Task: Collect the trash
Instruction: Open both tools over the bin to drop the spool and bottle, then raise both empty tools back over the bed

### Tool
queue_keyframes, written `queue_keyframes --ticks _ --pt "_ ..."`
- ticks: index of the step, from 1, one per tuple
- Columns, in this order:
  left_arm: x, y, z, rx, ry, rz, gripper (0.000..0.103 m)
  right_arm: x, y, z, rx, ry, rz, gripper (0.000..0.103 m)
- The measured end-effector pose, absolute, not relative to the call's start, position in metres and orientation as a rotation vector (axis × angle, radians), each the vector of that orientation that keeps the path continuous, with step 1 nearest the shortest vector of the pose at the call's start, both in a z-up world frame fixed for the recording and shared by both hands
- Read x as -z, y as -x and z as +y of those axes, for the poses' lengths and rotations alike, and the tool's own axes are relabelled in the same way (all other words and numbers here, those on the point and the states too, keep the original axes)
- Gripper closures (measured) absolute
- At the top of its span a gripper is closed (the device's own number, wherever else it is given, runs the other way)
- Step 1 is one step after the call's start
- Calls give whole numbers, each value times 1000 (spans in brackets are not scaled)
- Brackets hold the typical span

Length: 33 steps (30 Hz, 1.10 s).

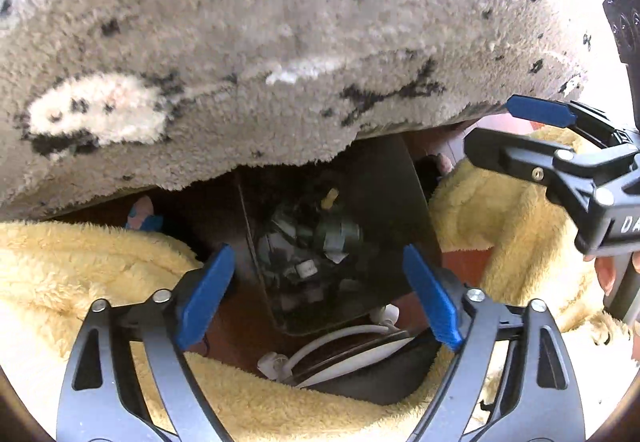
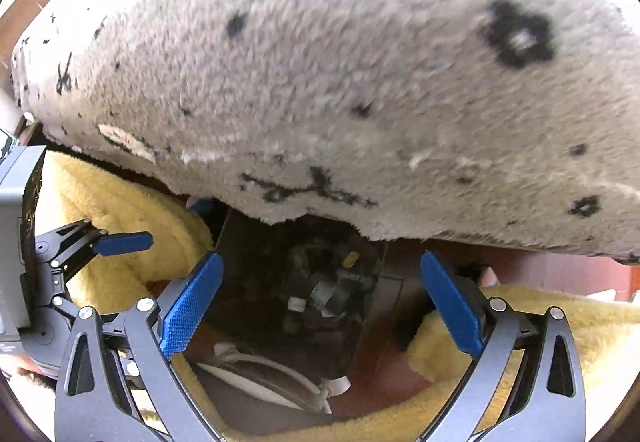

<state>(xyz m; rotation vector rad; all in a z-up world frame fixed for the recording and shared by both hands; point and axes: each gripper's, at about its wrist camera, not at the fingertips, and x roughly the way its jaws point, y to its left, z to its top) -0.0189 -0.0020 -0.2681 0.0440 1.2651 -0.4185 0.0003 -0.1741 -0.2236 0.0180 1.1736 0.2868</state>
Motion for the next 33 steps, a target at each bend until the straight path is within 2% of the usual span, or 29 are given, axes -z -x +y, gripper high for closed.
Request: queue_keyframes --ticks 5,20,26,33 --pt "244 20 0 408 -79 1199 9 196 6 -189 -203 21 1088 4" --pt "112 -14 15 330 -138 853 8 78 1 -220 -13 84 695 4" --pt "92 -43 18 290 -154 796 8 58 -24 -221 -15 87 654 4" --pt "91 -83 23 267 -145 800 8 60 -64 -221 -16 76 683 4"
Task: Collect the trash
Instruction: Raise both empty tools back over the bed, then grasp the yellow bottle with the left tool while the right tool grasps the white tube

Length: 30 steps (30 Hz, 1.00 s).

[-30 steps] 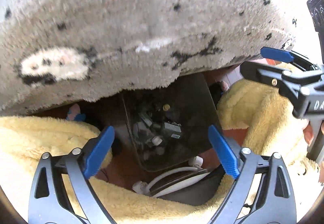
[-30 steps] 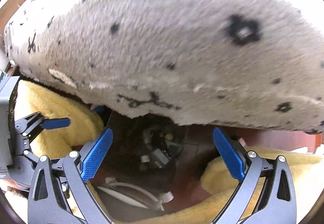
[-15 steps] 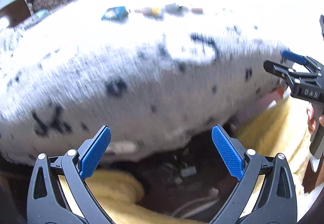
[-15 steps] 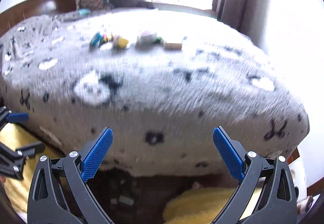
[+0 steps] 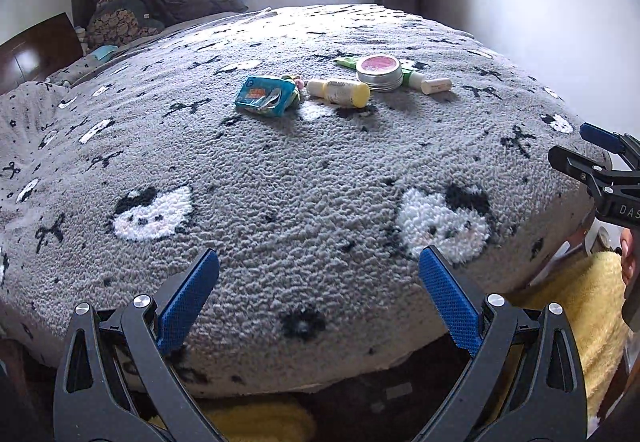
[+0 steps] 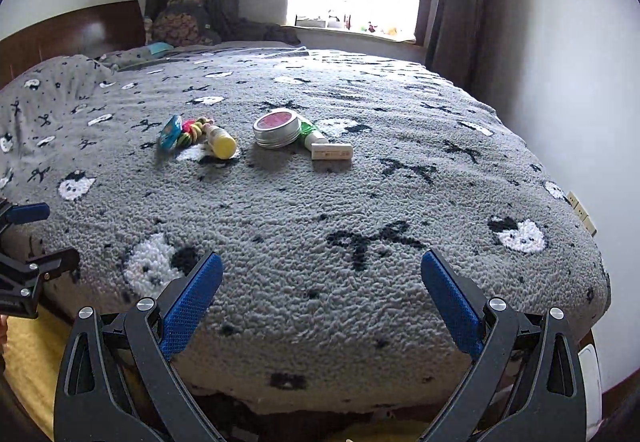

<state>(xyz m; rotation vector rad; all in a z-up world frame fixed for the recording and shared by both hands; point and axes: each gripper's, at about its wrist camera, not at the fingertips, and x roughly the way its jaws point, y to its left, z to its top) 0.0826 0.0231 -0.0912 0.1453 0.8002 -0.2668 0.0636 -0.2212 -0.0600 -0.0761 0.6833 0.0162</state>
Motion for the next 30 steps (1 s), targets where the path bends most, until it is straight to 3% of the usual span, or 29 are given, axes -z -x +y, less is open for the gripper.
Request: queue_keyframes --ticks 21,30 --pt "110 -210 -16 314 -108 851 8 104 -236 -241 20 -9 838 6" --pt "112 -242 -35 326 -110 854 8 119 -277 -239 19 -24 894 21"
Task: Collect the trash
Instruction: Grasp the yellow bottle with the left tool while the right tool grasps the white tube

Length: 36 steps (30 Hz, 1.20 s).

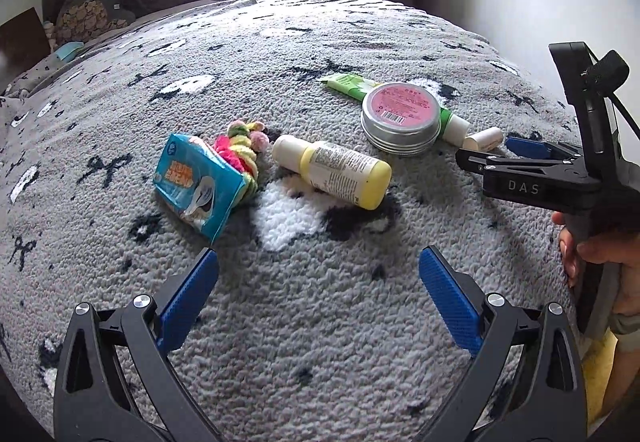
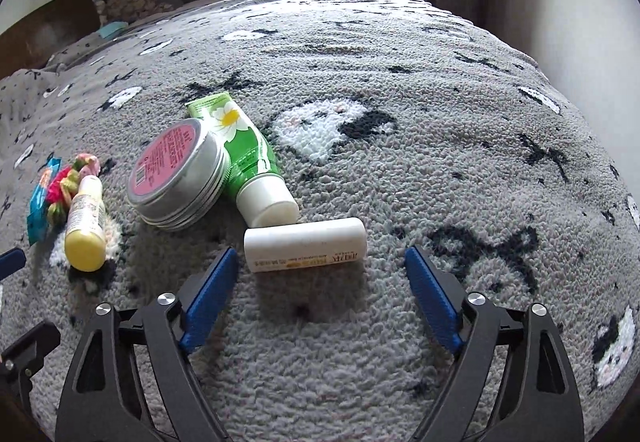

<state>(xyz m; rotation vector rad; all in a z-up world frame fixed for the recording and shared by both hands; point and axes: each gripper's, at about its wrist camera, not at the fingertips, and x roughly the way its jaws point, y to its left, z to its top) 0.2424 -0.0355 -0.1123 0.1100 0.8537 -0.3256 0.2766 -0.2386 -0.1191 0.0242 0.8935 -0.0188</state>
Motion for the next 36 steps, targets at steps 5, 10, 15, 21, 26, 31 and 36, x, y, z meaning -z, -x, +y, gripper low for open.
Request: queue_keyframes --ticks 5,10,15,21,26,31,36 --pt "114 -261 -49 319 -92 856 8 117 -275 -246 18 -34 873 49" --pt "115 -280 -63 317 -63 868 8 114 -269 -252 -2 -33 855 49" --pt "118 -304 -71 280 -38 894 11 111 -262 -254 -11 -23 837 49" --pt "124 -315 -70 265 -32 933 47 109 -254 -255 -17 -17 825 49" --pt "128 -301 -68 283 -82 938 55 105 -241 -255 -14 -1 811 49" --pt "127 -280 -65 307 -118 930 68 100 -220 -254 -20 20 802 49" --pt "125 -250 -61 335 -135 925 72 91 -190 -253 -24 37 782 49"
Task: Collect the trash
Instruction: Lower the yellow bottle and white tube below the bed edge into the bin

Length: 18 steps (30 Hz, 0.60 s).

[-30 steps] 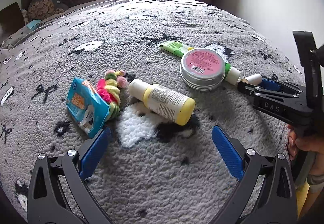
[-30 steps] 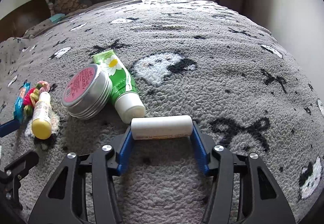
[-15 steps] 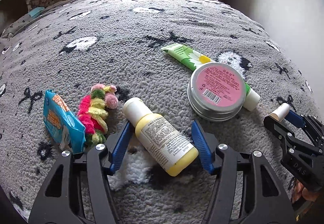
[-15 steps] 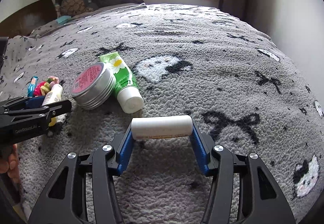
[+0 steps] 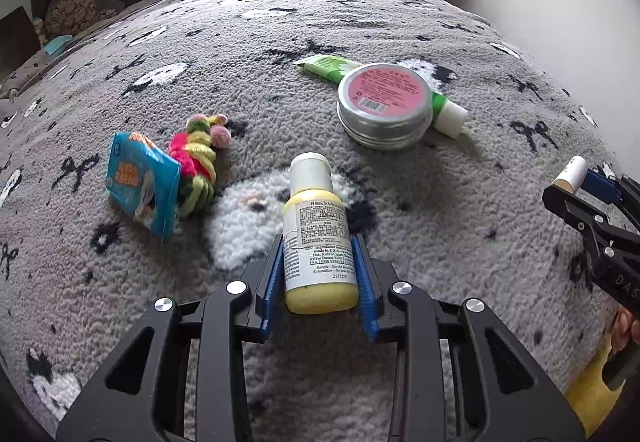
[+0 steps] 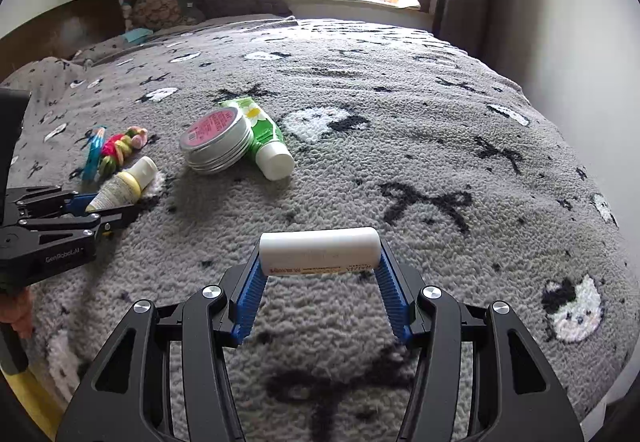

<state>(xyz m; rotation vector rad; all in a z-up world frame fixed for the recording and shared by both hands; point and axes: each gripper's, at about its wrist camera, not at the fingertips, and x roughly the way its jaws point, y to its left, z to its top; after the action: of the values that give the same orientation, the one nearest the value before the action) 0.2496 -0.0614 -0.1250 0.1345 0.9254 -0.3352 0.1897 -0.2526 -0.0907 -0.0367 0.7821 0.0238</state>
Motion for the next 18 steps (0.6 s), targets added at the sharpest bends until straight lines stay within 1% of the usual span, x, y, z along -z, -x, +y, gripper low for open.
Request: queue_keyframes --ticks 11,18 --pt "122 -167 -47 356 -141 896 73 67 -113 -243 -56 61 722 49" --pt "116 -111 -43 382 -151 865 74 62 -68 -236 -78 66 699 49"
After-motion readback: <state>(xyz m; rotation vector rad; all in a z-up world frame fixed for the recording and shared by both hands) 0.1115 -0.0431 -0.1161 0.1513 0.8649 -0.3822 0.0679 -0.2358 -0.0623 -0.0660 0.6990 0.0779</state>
